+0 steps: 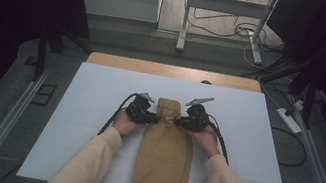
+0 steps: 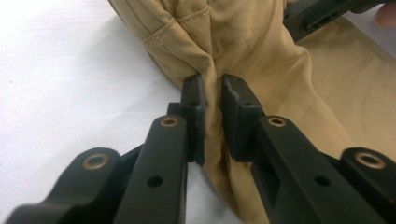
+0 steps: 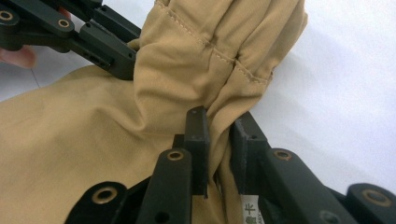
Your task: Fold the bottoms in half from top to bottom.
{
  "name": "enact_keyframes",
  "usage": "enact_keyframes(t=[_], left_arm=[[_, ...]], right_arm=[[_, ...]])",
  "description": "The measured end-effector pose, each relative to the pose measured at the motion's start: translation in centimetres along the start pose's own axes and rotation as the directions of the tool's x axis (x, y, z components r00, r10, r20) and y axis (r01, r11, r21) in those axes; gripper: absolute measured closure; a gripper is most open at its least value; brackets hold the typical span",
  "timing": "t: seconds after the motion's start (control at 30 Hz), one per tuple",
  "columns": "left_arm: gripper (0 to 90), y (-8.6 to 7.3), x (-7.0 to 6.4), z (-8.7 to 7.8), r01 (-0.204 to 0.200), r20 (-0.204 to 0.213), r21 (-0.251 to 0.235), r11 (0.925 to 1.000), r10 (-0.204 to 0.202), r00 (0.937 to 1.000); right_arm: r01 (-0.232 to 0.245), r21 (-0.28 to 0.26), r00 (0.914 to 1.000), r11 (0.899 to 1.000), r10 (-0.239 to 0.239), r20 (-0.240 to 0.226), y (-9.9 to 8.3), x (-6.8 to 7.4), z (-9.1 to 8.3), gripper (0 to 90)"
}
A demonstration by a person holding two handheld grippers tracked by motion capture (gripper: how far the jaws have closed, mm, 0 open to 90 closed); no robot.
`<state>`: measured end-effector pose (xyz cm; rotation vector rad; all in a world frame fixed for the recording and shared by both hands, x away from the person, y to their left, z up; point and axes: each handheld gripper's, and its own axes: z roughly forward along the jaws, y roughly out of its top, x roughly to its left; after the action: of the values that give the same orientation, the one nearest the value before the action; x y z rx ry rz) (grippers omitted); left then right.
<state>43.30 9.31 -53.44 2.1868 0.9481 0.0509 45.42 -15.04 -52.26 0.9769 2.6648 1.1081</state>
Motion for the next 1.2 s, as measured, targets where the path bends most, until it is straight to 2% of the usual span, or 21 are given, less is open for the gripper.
enact_keyframes(t=[0.33, 0.9, 1.2], left_arm=[[84.0, 0.1, -0.1, -0.3, -0.022, -0.012, -0.002, 0.9997, 0.022, 0.9997], [84.7, 1.1, -0.2, -2.3, -0.054, -0.018, -0.062, 0.9966, 0.053, 0.9984], [84.8, 1.2, -0.2, -2.7, -0.058, -0.017, -0.07, 0.9958, 0.057, 0.9982]], right_arm=[[0.031, -0.014, 0.9995, 0.999, -0.031, 0.009, 0.0, 0.1, -0.3, 80.3], [0.062, -0.075, 0.9979, 0.995, -0.06, 0.024, 0.7, 0.3, -1.8, 80.4], [0.076, -0.076, 0.9968, 0.994, -0.074, 0.029, 1.2, 0.4, -2.3, 80.5]])
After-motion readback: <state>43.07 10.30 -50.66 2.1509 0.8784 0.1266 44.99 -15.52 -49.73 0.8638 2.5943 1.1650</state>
